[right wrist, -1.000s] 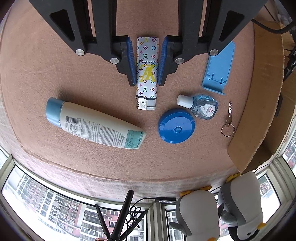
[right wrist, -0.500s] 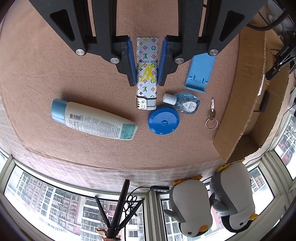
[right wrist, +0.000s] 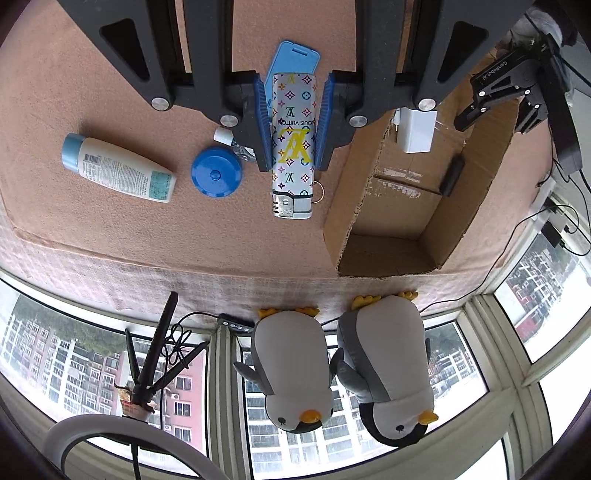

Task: Organize rigid objects
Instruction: 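Carry the lighter into the box and open the right gripper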

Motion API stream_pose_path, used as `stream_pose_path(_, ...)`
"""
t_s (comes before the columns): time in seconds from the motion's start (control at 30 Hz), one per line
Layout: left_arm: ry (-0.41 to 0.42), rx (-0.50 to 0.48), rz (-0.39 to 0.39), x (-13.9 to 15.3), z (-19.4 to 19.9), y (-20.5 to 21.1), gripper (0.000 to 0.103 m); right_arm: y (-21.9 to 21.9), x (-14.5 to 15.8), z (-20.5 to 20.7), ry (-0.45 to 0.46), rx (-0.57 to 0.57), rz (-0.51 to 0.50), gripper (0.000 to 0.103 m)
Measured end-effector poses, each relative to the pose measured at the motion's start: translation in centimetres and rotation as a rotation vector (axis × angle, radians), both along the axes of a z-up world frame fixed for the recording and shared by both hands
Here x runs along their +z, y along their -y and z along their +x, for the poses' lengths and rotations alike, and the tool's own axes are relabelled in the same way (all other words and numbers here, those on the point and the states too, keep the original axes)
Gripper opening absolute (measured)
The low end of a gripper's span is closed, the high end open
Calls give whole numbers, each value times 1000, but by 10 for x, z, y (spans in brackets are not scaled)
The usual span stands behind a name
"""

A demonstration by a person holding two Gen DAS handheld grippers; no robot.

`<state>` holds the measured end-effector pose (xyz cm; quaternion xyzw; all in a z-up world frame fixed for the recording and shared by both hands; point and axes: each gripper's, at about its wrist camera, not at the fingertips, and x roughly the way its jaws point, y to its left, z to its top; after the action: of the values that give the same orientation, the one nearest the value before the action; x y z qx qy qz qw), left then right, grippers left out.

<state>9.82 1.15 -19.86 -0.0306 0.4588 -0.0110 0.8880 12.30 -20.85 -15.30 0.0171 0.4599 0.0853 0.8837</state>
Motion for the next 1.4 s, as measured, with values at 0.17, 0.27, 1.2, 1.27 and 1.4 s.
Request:
stream_pose_path(0.17, 0, 0, -1, 0, 0, 0, 65, -24, 1, 6, 10, 49, 8, 21)
stream_pose_path(0.27, 0, 0, 0, 0, 0, 0, 65, -37, -2, 11, 8, 69, 16, 21)
stream_pose_path(1.2, 0, 0, -2, 0, 0, 0, 65, -86, -26, 30, -33, 159, 11, 22)
stream_pose_path(1.27, 0, 1, -3, 0, 0, -1, 65, -85, -24, 29, -28, 156, 12, 27)
stream_pose_path(1.4, 0, 1, -3, -1, 1, -1, 65, -85, -21, 28, -16, 157, 11, 39)
